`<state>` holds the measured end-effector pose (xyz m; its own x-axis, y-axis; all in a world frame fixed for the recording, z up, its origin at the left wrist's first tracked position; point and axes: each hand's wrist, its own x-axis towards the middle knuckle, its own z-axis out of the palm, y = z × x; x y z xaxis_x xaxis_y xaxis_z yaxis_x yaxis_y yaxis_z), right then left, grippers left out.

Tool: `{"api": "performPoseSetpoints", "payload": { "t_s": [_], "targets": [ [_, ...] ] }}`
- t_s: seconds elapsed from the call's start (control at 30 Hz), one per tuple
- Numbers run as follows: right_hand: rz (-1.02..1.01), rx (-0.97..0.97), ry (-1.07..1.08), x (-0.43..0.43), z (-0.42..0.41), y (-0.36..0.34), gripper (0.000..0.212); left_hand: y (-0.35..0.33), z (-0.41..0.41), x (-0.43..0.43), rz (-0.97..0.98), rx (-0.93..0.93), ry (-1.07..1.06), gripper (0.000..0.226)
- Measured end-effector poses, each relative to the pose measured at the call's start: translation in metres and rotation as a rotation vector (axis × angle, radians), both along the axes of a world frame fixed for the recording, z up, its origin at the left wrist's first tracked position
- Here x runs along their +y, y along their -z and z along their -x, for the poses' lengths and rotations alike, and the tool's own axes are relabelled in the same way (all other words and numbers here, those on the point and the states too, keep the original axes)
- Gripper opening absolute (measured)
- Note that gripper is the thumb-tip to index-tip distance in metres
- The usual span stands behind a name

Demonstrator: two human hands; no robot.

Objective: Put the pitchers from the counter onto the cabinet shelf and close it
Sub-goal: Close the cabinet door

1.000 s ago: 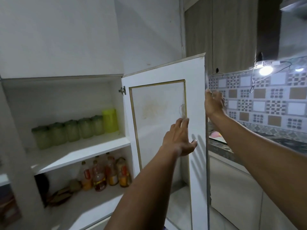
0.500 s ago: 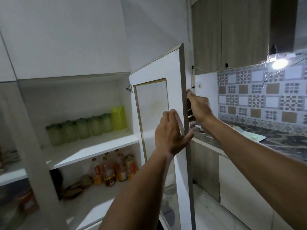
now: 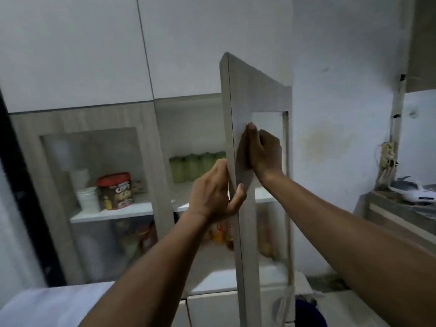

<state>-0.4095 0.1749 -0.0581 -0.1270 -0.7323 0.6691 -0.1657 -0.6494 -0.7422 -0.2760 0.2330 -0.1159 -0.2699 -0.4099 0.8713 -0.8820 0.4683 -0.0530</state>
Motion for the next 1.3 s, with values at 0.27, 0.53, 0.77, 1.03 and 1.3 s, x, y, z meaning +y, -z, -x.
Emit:
{"api": "performPoseSetpoints", "payload": {
  "t_s": [0.27,0.53,0.77,1.03,1.3],
  "targets": [
    [0.145,0.269,-0.004,-0.07,-0.13,0.006,0.034,-0.001,-0.13,-0.04,-0.186,0.27,-0.385,0.033],
    [0.529,0.6,0.359,-0.147,-0.193,0.026,0.046,0.017,-0.197,-0.121,-0.143,0.245,-0.626,0.073],
    [0.622,0.765,0.341,-0.228,-0.228,0.046,0.07,0.033,-0.247,-0.198,0.063,-0.073,-0.65,0.068],
    [0.668,0.783,0.434,-0.322,-0.281,0.056,0.071,0.031,-0.309,-0.296,0.013,-0.131,-0.71,0.072],
    [0.655,0.837,0.578,-0.379,-0.307,0.06,0.071,0.031,-0.326,-0.359,-0.011,-0.123,-0.705,0.077]
  ]
}}
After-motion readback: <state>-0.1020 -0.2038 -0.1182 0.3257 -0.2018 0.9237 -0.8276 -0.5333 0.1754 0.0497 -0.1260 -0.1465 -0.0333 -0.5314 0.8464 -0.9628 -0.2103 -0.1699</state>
